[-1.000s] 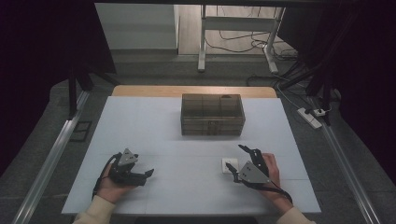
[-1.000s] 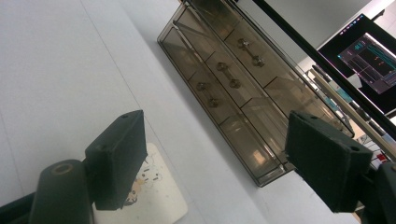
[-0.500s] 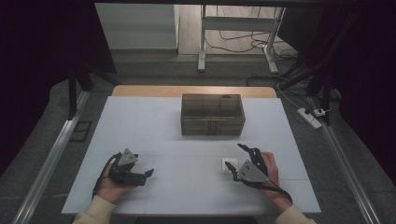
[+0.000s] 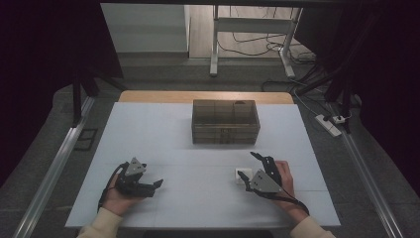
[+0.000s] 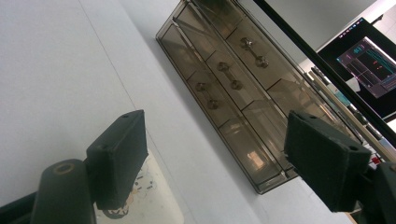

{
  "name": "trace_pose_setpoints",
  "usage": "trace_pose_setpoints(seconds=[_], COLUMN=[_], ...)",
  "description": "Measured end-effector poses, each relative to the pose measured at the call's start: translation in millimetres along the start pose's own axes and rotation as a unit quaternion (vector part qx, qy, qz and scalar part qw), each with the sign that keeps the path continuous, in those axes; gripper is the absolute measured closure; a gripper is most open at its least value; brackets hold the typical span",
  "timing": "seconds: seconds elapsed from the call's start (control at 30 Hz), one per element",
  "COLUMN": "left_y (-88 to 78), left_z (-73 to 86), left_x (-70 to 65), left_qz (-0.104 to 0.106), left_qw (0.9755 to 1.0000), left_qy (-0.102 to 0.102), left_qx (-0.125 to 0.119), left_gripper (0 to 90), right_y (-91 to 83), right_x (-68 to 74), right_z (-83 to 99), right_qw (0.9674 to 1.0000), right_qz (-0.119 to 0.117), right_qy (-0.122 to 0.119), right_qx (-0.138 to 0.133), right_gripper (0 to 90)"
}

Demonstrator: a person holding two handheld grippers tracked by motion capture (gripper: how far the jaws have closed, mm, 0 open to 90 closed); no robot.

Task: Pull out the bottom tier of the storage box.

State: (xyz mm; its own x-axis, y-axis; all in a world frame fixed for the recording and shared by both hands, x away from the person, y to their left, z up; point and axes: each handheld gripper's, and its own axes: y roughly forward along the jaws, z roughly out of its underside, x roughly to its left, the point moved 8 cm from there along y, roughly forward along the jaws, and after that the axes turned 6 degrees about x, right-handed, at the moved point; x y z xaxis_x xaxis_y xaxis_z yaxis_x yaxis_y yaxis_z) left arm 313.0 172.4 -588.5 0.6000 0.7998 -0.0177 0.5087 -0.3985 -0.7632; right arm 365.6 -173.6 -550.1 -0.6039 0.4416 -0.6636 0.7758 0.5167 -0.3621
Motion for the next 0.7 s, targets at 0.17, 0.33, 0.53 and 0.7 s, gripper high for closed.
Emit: trace_pose_setpoints(seconds=[0.17, 0.33, 0.53, 0.7], left_y=[-0.1, 0.0, 0.4, 0.9], left_z=[0.0, 0.0, 0.0, 0.0], left_x=[0.4, 0.6, 0.6, 0.7], left_qz=[-0.001, -0.001, -0.001, -0.001], left_qw=[1.0000, 1.0000, 1.0000, 1.0000], left_qy=[0.000, 0.000, 0.000, 0.000], left_qx=[0.000, 0.000, 0.000, 0.001], left_gripper=[14.1, 14.1, 14.1, 14.1], right_y=[2.1, 4.3, 5.8, 6.1], right_x=[-0.5, -0.5, -2.0, -2.6], right_z=[0.1, -0.1, 0.1, 0.0], right_qw=[1.0000, 1.0000, 1.0000, 1.0000], right_qz=[0.002, 0.003, 0.007, 0.007], right_qy=[-0.002, -0.003, -0.002, -0.002], right_qx=[0.000, 0.000, -0.001, -0.001], right_gripper=[21.1, 21.2, 21.3, 21.4])
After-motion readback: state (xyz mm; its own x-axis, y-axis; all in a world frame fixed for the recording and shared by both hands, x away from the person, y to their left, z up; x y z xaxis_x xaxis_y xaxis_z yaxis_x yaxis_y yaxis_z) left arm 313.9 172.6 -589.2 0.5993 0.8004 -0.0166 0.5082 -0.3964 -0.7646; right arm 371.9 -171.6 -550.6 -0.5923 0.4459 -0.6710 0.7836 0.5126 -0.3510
